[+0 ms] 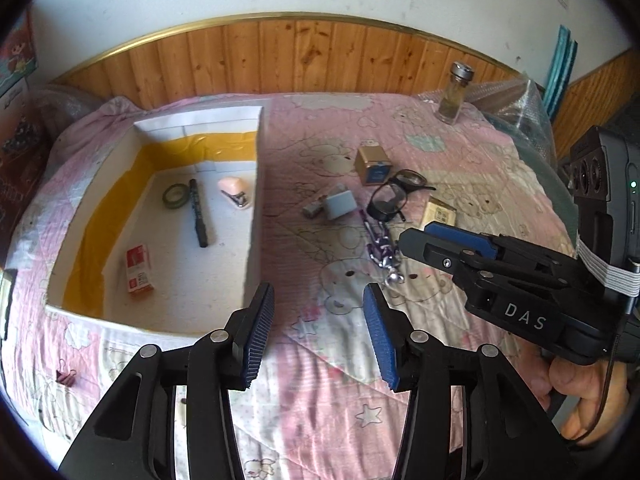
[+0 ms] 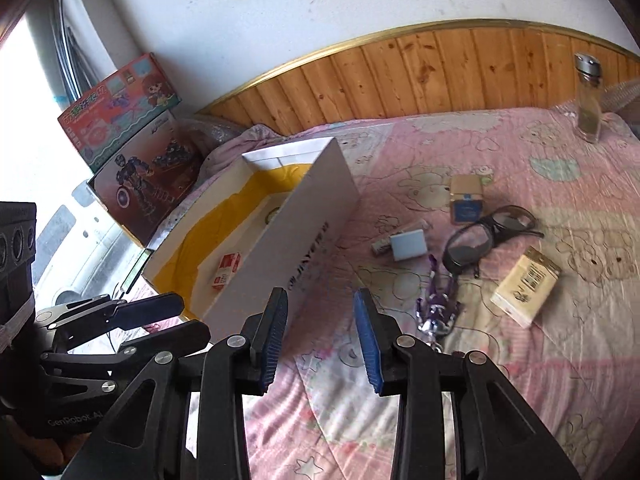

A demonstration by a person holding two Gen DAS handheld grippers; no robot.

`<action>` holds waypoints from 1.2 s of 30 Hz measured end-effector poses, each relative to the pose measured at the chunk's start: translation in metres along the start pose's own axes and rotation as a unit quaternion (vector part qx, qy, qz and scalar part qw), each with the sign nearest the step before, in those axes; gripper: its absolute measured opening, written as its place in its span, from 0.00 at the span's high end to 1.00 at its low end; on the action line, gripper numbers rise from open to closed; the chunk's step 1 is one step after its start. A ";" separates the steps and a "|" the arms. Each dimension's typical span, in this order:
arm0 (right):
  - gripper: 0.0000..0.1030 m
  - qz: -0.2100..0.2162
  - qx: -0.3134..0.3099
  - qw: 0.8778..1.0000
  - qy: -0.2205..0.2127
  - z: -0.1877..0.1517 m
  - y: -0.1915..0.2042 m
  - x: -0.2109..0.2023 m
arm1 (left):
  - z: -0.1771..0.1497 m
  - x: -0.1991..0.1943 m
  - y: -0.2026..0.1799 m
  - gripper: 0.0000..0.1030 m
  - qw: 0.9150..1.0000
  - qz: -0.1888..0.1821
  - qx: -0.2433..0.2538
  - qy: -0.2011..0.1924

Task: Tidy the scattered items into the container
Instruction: 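Withdraw both tools from the box toward the purple figure and tissue pack, then grasp the purple toy figure with the left gripper while the right grasps the tan tissue pack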

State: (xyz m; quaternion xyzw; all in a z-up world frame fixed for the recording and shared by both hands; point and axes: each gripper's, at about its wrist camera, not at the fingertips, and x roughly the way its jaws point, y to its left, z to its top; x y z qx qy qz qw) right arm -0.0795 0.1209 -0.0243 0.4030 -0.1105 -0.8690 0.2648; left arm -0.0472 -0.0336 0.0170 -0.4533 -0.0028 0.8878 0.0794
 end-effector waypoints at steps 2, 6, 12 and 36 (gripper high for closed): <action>0.64 -0.011 0.021 1.000 0.002 -0.005 -0.019 -0.001 | 0.004 0.009 -0.013 0.49 1.000 -0.011 0.010 0.006; 0.58 -0.039 0.071 0.997 -0.001 -0.013 -0.059 -0.003 | 0.015 0.034 -0.034 0.46 0.999 -0.027 0.034 0.020; 0.58 -0.084 0.128 0.988 0.010 -0.019 -0.107 0.006 | 0.030 0.085 -0.058 0.46 0.996 -0.056 0.046 0.060; 0.26 -0.233 0.065 0.968 0.060 0.006 -0.159 0.105 | 0.024 0.222 -0.077 0.44 0.997 -0.046 0.016 0.065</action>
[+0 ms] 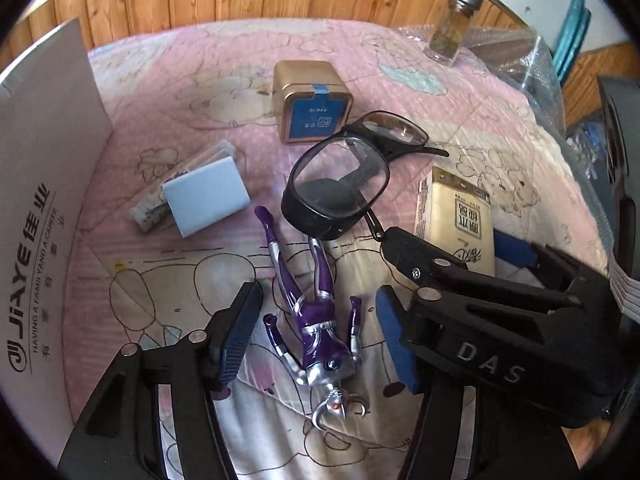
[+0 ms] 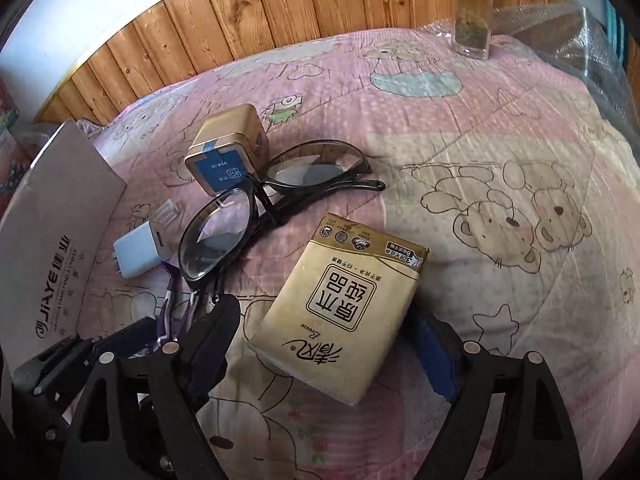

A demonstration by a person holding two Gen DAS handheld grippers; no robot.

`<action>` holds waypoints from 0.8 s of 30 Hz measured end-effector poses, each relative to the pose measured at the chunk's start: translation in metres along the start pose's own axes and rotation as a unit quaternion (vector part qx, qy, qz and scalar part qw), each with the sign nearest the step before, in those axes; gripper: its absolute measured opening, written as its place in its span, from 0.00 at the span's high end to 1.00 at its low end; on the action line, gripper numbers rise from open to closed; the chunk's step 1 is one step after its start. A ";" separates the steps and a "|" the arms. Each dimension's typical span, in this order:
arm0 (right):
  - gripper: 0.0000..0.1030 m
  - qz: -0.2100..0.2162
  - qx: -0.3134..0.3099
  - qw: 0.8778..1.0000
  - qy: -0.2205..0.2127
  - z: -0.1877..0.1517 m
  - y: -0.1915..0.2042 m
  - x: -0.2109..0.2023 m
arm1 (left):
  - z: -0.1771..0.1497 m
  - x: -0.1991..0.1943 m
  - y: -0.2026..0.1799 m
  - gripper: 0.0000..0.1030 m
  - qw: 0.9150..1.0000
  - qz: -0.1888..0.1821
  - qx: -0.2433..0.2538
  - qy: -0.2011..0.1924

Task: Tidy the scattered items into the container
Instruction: 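Grasp the purple toy figure with the left gripper while the right grasps the tan tissue pack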

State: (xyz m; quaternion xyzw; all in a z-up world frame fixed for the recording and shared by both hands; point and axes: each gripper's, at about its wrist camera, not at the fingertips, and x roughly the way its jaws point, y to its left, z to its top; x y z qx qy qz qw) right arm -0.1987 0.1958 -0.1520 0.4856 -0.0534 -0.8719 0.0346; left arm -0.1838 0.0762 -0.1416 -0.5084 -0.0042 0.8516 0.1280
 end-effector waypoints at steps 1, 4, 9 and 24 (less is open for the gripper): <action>0.35 -0.009 -0.009 1.000 -0.004 -0.001 -0.001 -0.001 | -0.002 -0.001 0.000 0.53 1.000 0.008 0.005 -0.004; 0.47 -0.003 -0.007 1.000 -0.007 -0.003 -0.011 -0.004 | -0.002 -0.004 0.011 0.55 1.000 -0.013 -0.014 -0.005; 0.49 0.025 0.008 1.000 -0.004 -0.005 -0.023 -0.009 | 0.001 -0.009 0.022 0.55 0.999 -0.034 -0.036 0.007; 0.49 0.068 0.030 0.997 0.000 -0.033 -0.018 -0.040 | -0.013 -0.058 0.023 0.94 0.996 -0.056 -0.066 0.012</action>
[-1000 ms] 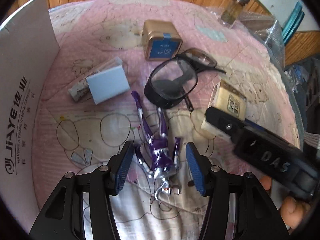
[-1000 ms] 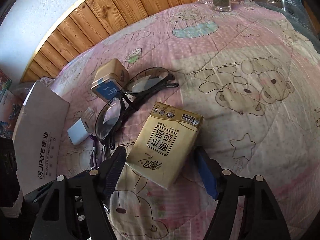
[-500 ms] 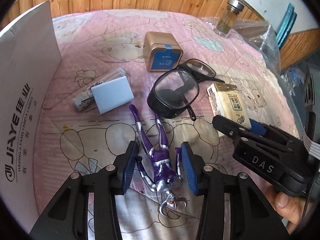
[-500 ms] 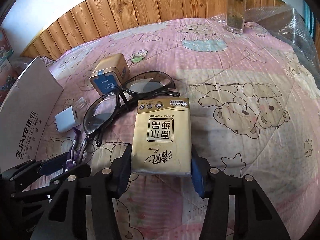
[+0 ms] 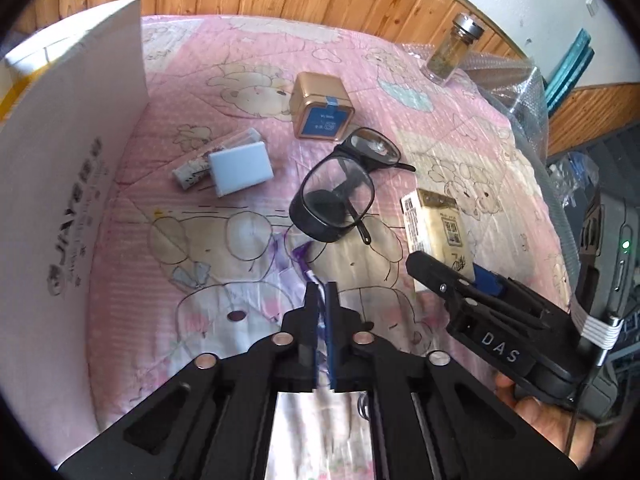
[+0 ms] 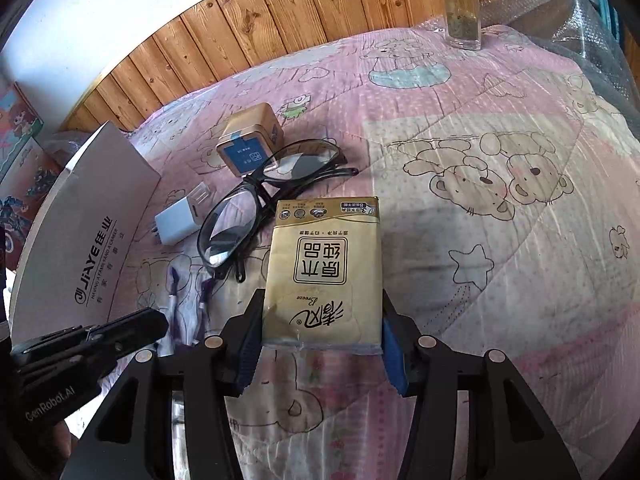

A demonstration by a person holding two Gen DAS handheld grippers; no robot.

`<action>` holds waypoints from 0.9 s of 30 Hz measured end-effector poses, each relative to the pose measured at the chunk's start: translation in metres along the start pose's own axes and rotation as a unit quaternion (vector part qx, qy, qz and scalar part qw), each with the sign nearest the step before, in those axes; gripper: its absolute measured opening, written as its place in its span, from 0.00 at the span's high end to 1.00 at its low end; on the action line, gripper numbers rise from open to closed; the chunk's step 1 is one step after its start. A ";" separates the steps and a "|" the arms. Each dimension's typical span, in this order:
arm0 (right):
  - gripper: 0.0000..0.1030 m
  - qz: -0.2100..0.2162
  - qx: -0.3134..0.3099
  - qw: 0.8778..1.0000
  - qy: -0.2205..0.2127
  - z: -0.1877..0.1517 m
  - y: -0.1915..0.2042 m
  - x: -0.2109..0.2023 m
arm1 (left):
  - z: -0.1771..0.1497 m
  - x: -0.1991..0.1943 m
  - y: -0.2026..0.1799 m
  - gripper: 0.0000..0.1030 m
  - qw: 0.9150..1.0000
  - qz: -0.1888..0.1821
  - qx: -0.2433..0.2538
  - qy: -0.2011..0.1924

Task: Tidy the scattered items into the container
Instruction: 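Grasp the purple toy figure with the left gripper while the right grasps the tan tissue pack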

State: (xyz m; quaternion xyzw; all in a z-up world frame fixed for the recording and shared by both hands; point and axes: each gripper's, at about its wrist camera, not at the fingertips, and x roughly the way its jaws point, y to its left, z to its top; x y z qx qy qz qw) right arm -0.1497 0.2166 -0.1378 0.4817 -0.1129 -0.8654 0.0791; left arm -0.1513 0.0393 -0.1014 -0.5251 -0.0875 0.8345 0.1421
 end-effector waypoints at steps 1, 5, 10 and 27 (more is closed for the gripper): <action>0.49 0.002 0.000 1.000 0.001 -0.002 0.001 -0.001 | -0.002 -0.004 0.001 0.93 1.000 0.001 0.002 0.000; 0.49 0.009 0.003 1.000 0.009 -0.011 0.002 -0.002 | -0.013 -0.001 0.008 0.93 1.000 0.007 -0.001 0.020; 0.49 0.011 0.001 1.000 0.009 -0.018 0.003 -0.007 | -0.024 0.008 0.026 0.62 0.998 0.008 -0.063 0.030; 0.49 0.032 0.016 0.999 0.012 -0.023 -0.017 -0.006 | -0.024 0.023 -0.009 0.69 0.998 -0.012 -0.068 0.010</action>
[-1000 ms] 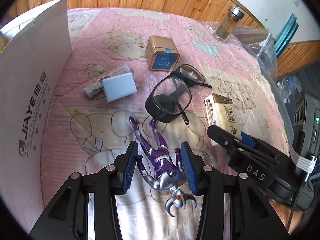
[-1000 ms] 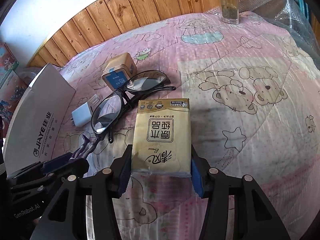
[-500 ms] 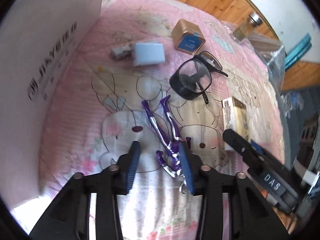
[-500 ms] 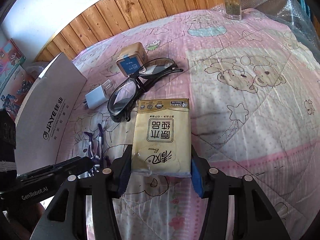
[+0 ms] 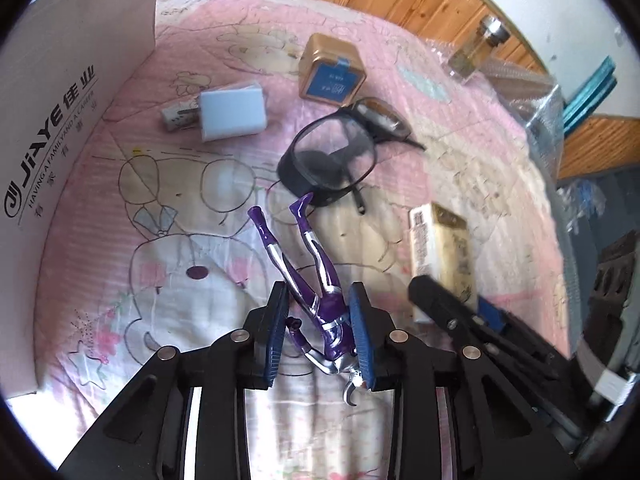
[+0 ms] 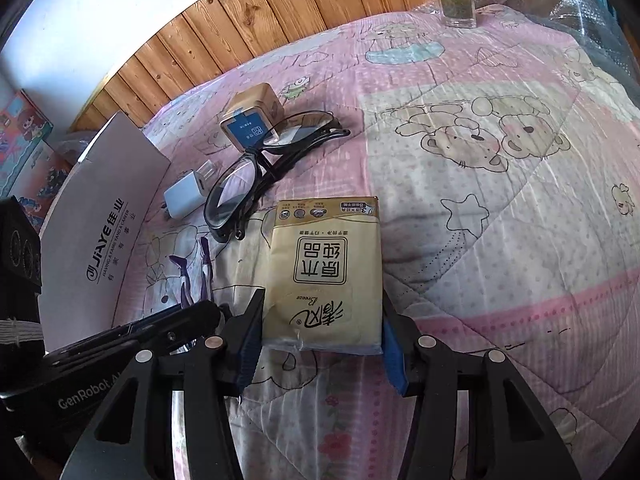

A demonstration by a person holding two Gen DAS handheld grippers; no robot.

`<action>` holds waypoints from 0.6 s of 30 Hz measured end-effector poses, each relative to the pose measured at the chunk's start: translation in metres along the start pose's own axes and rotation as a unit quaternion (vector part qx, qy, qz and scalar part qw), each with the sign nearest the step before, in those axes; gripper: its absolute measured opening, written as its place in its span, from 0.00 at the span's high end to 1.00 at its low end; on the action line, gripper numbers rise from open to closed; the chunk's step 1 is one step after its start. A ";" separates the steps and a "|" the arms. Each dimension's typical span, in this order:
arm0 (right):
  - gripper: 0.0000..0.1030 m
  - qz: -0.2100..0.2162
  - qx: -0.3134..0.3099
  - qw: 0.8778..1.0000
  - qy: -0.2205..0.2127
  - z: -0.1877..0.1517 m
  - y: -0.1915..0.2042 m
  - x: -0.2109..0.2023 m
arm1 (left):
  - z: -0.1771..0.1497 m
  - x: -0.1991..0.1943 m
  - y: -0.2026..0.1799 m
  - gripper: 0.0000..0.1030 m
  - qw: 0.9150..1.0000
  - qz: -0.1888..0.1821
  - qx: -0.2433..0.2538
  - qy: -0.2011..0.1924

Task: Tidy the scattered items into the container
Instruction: 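Grasp the purple toy figure with the left gripper while the right grasps the tan tissue pack, then lift the figure and tissue pack and carry them toward the white box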

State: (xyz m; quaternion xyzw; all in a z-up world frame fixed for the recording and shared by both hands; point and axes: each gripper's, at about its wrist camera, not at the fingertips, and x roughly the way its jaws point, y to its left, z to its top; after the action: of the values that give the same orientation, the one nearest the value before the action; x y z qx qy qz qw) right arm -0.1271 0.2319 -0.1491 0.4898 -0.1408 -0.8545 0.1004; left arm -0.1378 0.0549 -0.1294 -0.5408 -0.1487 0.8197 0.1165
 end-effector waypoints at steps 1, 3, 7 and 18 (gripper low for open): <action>0.49 0.001 -0.001 1.000 -0.003 -0.001 -0.001 -0.003 | -0.001 -0.003 -0.001 0.69 1.000 -0.008 0.001 -0.005; 0.49 0.001 0.006 1.000 -0.007 -0.004 -0.008 -0.010 | -0.003 -0.001 -0.006 0.69 1.000 -0.017 0.004 0.002; 0.49 -0.008 0.021 1.000 -0.009 -0.009 -0.029 -0.017 | -0.002 0.005 -0.012 0.69 1.000 -0.019 -0.003 0.007; 0.49 0.017 -0.006 1.000 -0.011 -0.011 -0.017 -0.023 | 0.001 -0.010 -0.029 0.70 0.999 0.015 0.037 -0.005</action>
State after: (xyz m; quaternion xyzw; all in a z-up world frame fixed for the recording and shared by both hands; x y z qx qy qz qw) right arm -0.1069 0.2528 -0.1417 0.4773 -0.1448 -0.8589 0.1160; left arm -0.1341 0.0779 -0.1101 -0.5342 -0.1113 0.8288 0.1234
